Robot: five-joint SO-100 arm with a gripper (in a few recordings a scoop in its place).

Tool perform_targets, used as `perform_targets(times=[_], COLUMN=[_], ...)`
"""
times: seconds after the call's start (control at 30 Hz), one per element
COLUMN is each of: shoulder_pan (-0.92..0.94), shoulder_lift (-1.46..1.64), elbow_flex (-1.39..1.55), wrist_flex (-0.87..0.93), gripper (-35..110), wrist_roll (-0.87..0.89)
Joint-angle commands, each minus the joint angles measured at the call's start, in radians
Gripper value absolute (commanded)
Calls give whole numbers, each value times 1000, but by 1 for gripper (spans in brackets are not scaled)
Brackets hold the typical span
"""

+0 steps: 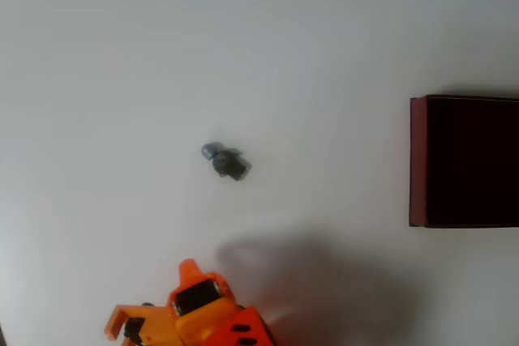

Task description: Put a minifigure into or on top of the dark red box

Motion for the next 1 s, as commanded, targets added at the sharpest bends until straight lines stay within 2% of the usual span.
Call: perform_targets(times=[0.0,0.33,0.5,0.57,0.8,0.97], shoulder_pan=[-14,-14,-52,-3,115,236], shoulder_lift=[2,2,21,0,-23,-304], elbow_flex=[-11,-11,8,2,-61,-114], wrist_flex=[6,6,-66,-84,-95,-215], gripper=[0,0,11,13,16,16], wrist_roll=[18,35,104,149,141,193])
